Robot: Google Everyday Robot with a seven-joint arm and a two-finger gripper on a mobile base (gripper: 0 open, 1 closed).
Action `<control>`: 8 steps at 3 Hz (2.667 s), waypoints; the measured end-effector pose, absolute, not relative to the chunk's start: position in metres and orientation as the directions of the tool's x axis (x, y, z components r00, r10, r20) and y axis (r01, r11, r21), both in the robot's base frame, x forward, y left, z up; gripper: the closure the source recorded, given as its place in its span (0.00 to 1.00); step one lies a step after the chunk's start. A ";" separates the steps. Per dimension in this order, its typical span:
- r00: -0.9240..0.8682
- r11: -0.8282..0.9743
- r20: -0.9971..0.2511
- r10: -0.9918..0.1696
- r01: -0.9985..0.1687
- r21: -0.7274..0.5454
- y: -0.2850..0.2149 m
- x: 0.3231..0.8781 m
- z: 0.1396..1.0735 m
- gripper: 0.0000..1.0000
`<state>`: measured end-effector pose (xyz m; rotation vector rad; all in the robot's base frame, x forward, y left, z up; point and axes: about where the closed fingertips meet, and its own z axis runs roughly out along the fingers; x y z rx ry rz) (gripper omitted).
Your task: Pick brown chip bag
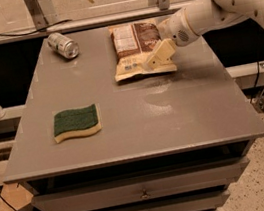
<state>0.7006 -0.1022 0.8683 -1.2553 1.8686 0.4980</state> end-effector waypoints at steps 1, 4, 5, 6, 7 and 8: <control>-0.198 0.429 -0.812 -0.550 -0.901 -0.071 -0.101 0.712 0.858 0.18; -0.196 0.416 -0.816 -0.544 -0.908 -0.059 -0.096 0.713 0.856 0.87; -0.139 0.408 -0.821 -0.554 -0.905 -0.123 -0.094 0.704 0.883 1.00; -0.053 0.398 -0.832 -0.553 -0.894 -0.207 -0.095 0.690 0.924 1.00; 0.041 0.383 -0.835 -0.548 -0.876 -0.294 -0.103 0.674 0.973 1.00; 0.045 0.382 -0.834 -0.550 -0.875 -0.299 -0.103 0.673 0.974 1.00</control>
Offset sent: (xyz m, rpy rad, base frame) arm 0.0201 -0.0017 -0.0204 0.0514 0.0626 0.0146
